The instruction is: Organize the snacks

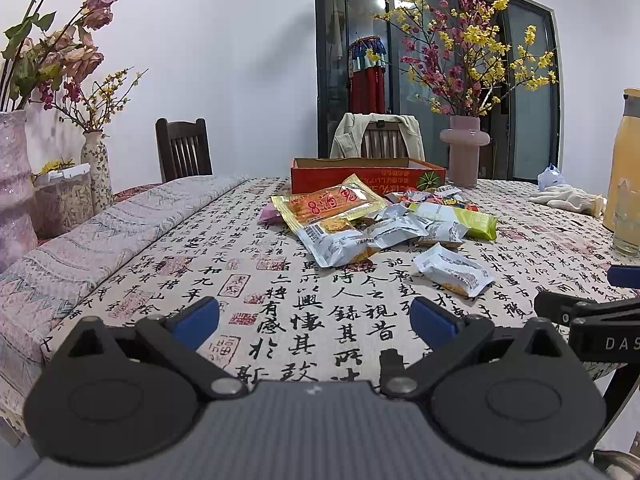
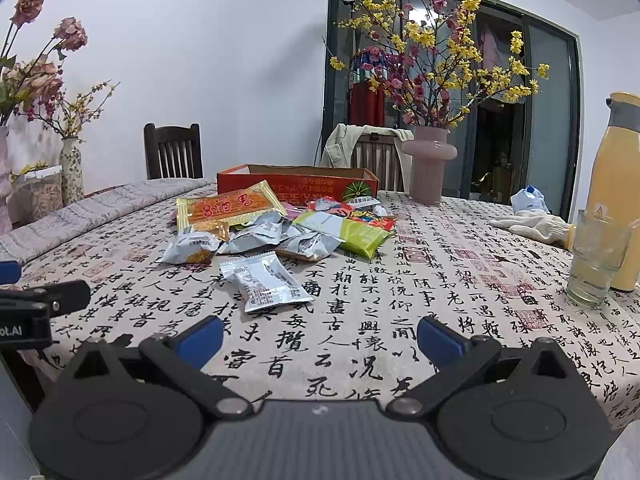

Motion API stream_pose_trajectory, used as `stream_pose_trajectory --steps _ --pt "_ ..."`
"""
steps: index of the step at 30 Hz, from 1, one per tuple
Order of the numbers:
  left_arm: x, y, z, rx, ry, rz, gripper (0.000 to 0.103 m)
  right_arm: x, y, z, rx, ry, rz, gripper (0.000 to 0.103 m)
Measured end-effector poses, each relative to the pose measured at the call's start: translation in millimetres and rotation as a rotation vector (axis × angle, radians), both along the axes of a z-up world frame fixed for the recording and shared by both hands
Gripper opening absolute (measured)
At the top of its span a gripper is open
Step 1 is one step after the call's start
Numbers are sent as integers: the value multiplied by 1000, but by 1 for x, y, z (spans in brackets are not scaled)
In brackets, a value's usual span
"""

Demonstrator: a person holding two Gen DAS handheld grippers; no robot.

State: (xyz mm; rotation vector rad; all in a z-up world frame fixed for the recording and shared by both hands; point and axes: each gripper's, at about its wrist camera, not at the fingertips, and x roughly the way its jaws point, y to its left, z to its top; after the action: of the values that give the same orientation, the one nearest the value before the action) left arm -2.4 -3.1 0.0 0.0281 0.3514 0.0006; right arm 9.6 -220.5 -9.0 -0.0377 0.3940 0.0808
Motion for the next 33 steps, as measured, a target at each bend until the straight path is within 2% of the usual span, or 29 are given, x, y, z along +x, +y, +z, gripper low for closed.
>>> stream_pose_trajectory --steps 14,17,22,26,33 --pt "4 0 -4 -13 17 -21 103 -1 -1 0 33 -6 39 103" --pt "6 -1 -7 -13 30 -26 103 0 1 -1 14 -2 32 103" --pt "13 -1 -7 7 21 -23 103 4 -1 -2 36 1 64 103" --pt "31 0 -6 31 19 -15 103 18 -1 -5 51 21 88 87" --pt "78 9 -6 10 107 -103 103 66 7 -12 47 98 161 85"
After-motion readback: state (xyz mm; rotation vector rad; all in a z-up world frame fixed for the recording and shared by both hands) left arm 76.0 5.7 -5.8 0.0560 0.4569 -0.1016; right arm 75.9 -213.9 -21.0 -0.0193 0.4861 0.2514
